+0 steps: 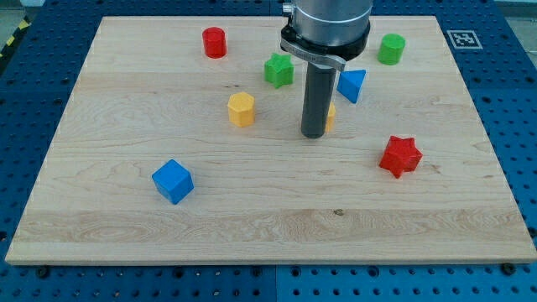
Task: Place the blue cube parallel left to the red star
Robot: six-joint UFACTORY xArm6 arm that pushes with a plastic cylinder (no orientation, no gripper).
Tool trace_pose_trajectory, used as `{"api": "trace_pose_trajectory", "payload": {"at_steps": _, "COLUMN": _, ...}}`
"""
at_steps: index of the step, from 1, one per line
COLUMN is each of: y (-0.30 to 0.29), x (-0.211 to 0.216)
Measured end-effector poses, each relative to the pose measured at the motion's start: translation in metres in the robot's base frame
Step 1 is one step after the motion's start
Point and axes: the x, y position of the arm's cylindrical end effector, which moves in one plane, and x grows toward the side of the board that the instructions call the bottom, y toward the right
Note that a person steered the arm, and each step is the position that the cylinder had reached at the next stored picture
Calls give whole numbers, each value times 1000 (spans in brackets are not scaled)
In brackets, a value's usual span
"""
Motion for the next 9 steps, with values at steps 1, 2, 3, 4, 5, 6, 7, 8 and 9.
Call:
{"api": "trace_pose_trajectory", "payload": {"at_steps": 1, "y": 0, "x": 0}}
{"api": "trace_pose_trajectory", "payload": {"at_steps": 2, "y": 7, "x": 12}}
{"api": "trace_pose_trajectory", "payload": {"at_steps": 3, "y": 19, "x": 37}}
{"api": "trace_pose_trajectory", "payload": {"at_steps": 4, "y": 50, "x": 76}}
{"api": "trace_pose_trajectory", "payload": {"at_steps": 5, "y": 57, "x": 81}}
{"api": "trace_pose_trajectory", "payload": {"at_steps": 6, "y": 98, "x": 81}}
{"api": "trace_pose_trajectory", "payload": {"at_steps": 7, "y": 139, "x": 81}}
{"api": "trace_pose_trajectory", "payload": {"at_steps": 8, "y": 139, "x": 81}}
{"api": "trace_pose_trajectory", "payload": {"at_steps": 9, "y": 136, "x": 80}}
